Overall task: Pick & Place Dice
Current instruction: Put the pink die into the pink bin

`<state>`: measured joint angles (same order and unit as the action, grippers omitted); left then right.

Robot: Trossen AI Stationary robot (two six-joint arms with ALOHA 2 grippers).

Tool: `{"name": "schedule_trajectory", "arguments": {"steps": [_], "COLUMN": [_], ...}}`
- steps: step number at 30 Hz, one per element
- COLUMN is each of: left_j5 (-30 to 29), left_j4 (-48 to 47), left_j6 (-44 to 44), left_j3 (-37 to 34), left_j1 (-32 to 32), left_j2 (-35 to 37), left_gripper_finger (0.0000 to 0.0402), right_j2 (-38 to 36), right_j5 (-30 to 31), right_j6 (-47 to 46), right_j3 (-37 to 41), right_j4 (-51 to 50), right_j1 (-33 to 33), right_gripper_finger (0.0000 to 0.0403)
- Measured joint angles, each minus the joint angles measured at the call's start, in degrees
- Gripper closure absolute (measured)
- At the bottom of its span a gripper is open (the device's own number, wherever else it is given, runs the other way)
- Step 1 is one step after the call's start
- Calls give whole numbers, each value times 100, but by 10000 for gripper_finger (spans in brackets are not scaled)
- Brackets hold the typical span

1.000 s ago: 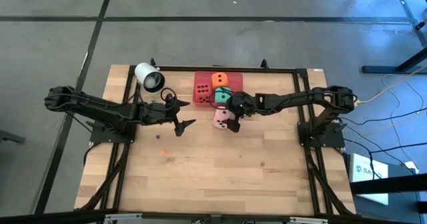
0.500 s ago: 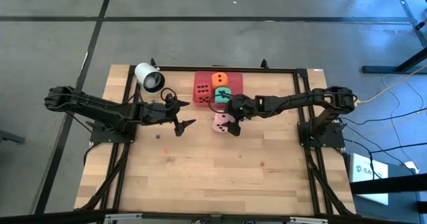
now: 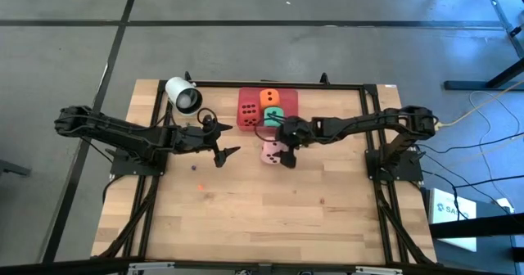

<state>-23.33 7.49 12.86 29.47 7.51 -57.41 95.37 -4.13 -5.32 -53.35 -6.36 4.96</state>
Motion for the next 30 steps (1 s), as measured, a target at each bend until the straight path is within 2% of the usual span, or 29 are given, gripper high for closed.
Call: {"name": "schedule_trajectory", "arguments": {"steps": [4,8,18,30], "left_j5": [0,1,2,2], "left_j4": [0,-2,-47,-46], "left_j6": [-2,-3,-2,-2], "left_j3": [0,0,1,2], "left_j1": [0,0,0,0], "left_j2": [-2,-2,-2,-2], "left_gripper_finger": [2,2,2,2], "right_j2": [9,9,-4,19], "right_j5": [-41,178,277,172], "right_j6": [214,347,393,337], "right_j3": [-328,-538,-687,-709], "right_j4": [-423,-656,-967,-1150], "right_j1": [-10,-4,-2,1], "right_gripper_finger": [90,98,176,233]}}
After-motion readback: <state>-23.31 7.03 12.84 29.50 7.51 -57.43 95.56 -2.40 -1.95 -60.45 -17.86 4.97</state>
